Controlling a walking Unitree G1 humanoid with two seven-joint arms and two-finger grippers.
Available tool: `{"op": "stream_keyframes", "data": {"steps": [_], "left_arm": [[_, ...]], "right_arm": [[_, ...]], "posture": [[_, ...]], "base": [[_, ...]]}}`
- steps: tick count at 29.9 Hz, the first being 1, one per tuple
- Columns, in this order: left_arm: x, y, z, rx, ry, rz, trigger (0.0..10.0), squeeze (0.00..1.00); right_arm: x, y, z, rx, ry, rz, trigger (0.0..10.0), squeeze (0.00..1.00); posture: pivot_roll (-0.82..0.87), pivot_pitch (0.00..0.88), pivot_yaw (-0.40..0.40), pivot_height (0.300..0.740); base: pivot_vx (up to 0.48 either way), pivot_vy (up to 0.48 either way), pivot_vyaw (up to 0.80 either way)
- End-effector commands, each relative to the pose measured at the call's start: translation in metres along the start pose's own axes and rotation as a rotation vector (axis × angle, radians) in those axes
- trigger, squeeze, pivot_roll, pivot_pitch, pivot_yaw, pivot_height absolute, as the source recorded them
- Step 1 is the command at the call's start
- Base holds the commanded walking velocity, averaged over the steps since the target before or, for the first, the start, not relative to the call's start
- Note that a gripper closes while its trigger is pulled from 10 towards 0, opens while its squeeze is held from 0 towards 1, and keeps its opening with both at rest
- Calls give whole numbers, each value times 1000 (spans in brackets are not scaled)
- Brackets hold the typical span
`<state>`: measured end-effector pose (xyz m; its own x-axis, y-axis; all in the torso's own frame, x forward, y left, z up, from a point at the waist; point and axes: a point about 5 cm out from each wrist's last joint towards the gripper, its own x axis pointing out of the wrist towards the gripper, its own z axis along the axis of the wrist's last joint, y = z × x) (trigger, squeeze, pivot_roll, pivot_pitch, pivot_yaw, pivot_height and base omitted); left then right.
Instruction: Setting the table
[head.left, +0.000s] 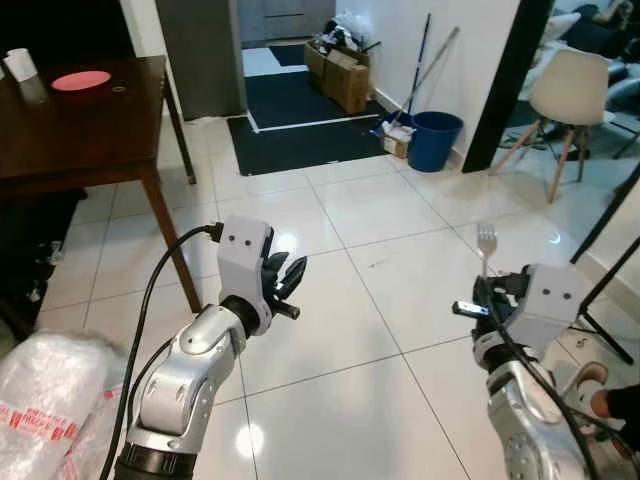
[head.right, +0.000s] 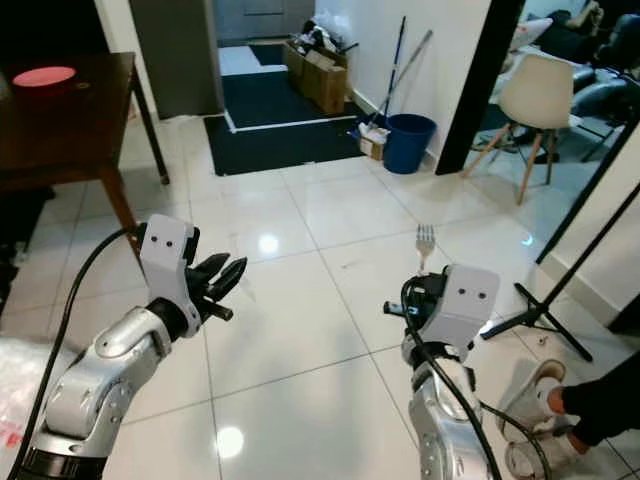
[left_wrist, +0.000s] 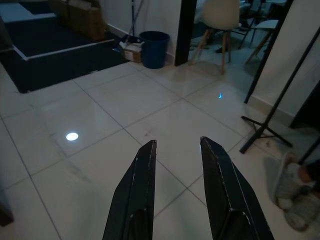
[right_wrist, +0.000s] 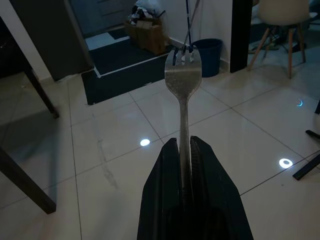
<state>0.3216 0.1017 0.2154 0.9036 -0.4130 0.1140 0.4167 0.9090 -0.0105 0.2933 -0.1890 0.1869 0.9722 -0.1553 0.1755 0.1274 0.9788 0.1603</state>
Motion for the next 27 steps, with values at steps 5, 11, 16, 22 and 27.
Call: {"op": "stream_keyframes", "data": {"steps": [5, 11, 16, 22, 27], "left_arm": [[0, -1, -5, 21, 7, 9, 10000, 0], [1, -3, -3, 23, 0, 1, 10000, 0], [1, -3, -3, 24, -3, 2, 10000, 0], [1, -3, -3, 25, -5, 4, 10000, 0], [1, -2, -3, 24, -5, 9, 10000, 0]], "right_arm": [[0, 3, -1, 6, 2, 9, 10000, 0], [0, 3, -1, 8, 1, 11, 10000, 0], [0, 3, -1, 9, 1, 13, 10000, 0], [0, 6, -1, 21, -7, 32, 10000, 0], [1, 12, 0, 6, -8, 64, 10000, 0]], "posture": [[34, 101, 111, 740], [34, 103, 112, 740], [35, 104, 111, 740], [35, 104, 111, 740], [38, 104, 109, 740]], "base": [[477, 0, 0], [480, 0, 0], [480, 0, 0], [480, 0, 0], [480, 0, 0]]}}
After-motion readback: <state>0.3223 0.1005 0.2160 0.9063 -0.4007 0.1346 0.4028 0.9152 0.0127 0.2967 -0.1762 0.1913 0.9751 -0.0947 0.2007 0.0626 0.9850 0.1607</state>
